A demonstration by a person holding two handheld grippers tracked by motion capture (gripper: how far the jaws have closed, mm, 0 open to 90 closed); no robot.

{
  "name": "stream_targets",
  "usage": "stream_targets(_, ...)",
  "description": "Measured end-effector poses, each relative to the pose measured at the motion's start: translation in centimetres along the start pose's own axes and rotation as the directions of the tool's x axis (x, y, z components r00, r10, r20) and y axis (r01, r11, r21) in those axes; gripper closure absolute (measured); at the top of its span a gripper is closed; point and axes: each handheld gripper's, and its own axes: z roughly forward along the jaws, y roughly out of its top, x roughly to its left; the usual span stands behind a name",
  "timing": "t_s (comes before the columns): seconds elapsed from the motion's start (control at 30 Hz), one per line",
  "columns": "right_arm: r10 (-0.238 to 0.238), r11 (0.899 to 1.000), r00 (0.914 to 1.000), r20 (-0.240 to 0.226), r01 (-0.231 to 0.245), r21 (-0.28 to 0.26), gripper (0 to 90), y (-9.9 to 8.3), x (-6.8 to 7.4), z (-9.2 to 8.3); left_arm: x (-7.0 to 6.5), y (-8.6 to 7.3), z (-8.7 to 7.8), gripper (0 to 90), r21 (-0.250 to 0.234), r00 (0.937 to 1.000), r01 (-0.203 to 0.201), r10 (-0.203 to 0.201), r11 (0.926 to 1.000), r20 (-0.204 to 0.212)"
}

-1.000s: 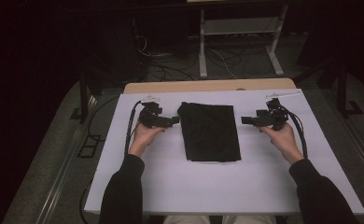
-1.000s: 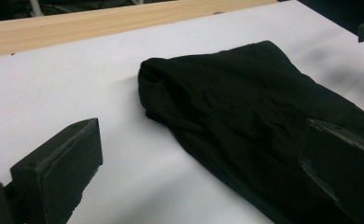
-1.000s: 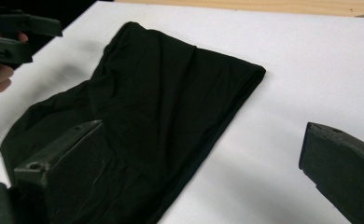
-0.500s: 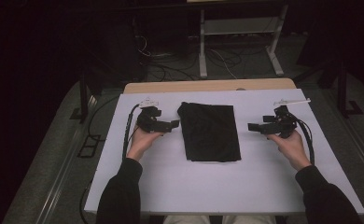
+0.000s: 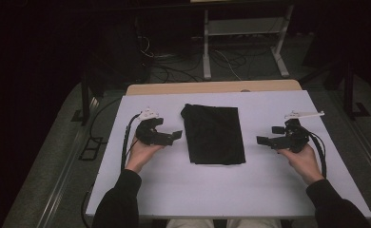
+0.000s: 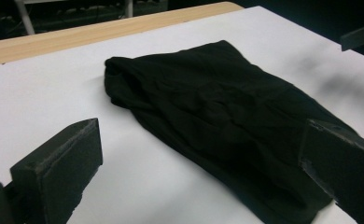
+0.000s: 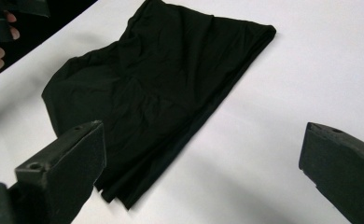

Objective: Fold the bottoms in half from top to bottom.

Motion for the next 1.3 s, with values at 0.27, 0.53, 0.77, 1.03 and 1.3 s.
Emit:
stream_targets(0.27, -0.023, 1.0, 0.9997, -0.008, 0.022, -0.015, 0.2, -1.3, 1.2, -1.2, -1.7, -1.1, -1.0, 0.0, 0.003, 0.9997, -0.022, 0.022, 0.9997, 0.011)
stream_targets(0.53, -0.044, 0.998, 0.999, 0.003, 0.044, -0.038, 0.0, -3.2, 2.2, -2.5, -3.4, -3.0, -1.5, 0.0, 0.008, 0.9987, -0.047, 0.047, 0.9989, 0.023)
stream_targets(0.77, -0.063, 0.997, 0.998, 0.008, 0.063, -0.041, 0.0, -5.0, 3.0, -3.8, -4.6, -4.1, -2.7, 0.0, -0.005, 0.9968, -0.064, 0.064, 0.9979, 0.047)
stream_targets(1.03, -0.088, 0.995, 0.9953, 0.041, 0.09, -0.049, 0.0, -6.7, 3.7, -5.1, -5.5, -6.0, -3.7, 0.0, 0.008, 0.9944, -0.081, 0.08, 0.9967, 0.069)
stream_targets(1.3, -0.116, 0.993, 0.9922, 0.046, 0.116, 0.009, 0.0, -8.1, 4.0, -5.2, -5.5, -7.3, -4.7, 0.0, 0.033, 0.991, -0.094, 0.09, 0.995, 0.099)
